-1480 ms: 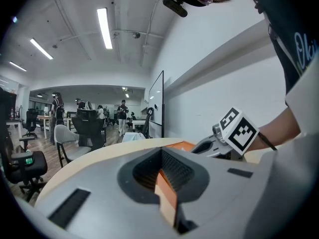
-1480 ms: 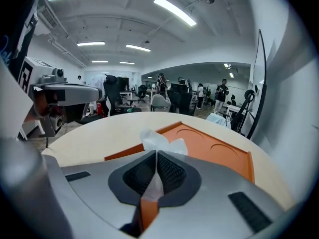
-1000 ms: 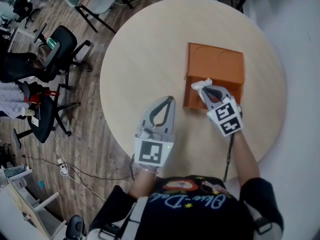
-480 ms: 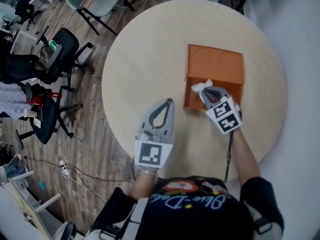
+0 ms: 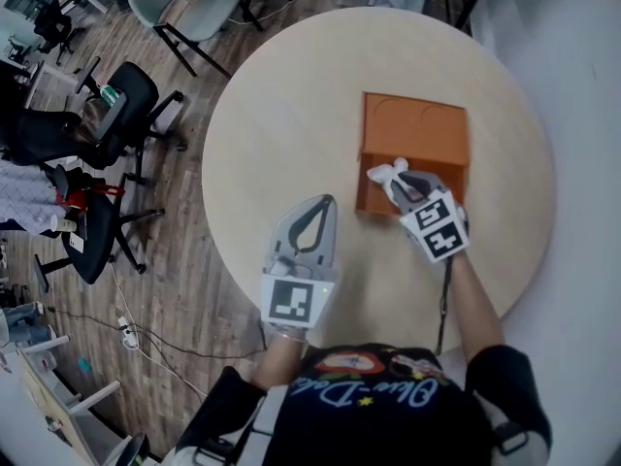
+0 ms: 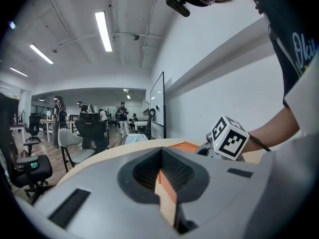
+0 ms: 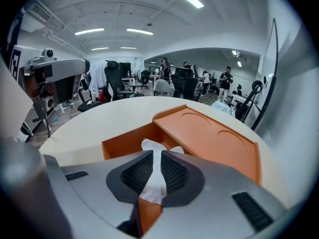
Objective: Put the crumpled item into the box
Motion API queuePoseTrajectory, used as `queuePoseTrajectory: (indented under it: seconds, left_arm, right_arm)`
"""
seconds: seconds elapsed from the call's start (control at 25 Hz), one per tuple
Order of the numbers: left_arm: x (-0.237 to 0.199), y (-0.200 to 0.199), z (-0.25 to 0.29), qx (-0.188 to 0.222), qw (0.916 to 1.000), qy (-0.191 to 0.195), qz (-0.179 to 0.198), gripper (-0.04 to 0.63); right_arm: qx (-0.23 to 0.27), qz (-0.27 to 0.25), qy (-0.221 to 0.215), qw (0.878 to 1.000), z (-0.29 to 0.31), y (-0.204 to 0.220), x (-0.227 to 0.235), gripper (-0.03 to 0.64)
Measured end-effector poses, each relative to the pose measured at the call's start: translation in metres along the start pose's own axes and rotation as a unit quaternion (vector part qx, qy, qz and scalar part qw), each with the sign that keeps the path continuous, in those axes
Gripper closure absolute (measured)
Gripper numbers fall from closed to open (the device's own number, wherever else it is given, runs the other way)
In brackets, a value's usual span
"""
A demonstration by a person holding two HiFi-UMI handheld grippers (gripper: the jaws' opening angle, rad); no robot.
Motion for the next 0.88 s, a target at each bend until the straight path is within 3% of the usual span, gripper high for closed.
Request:
queuePoseTrajectory:
  seconds: [0.44, 0.68, 0.88]
  left_arm:
    - [0.009, -0.026, -0.019, 0.015, 0.9998, 0.004, 0.009, 0.603]
    - [0.019, -0.043, -0.029, 0.028, 0.9994, 0.005, 0.018, 0.603]
    - [0.028, -0.063, -0.042, 0.042, 0.9987, 0.004, 0.03, 0.603]
  right_arm:
    - [0.115, 0.058, 0.041, 0.991, -0.064, -0.018, -0.014, 0.617]
    - [0.183, 0.089, 0.047, 0.978, -0.109, -0.022, -0.025, 0.617]
    - [0.227, 0.085, 0.067, 0.968, -0.152, -0.022, -0.03, 0.618]
Point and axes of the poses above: the fingertips, and each gripper's own axes: z forward along the fingers, x to its right, y out of its underside, the point moved 9 cm from there along -z, backward along the fingers, and after that the axes turned 6 degrees about z, right-handed, at the moved point
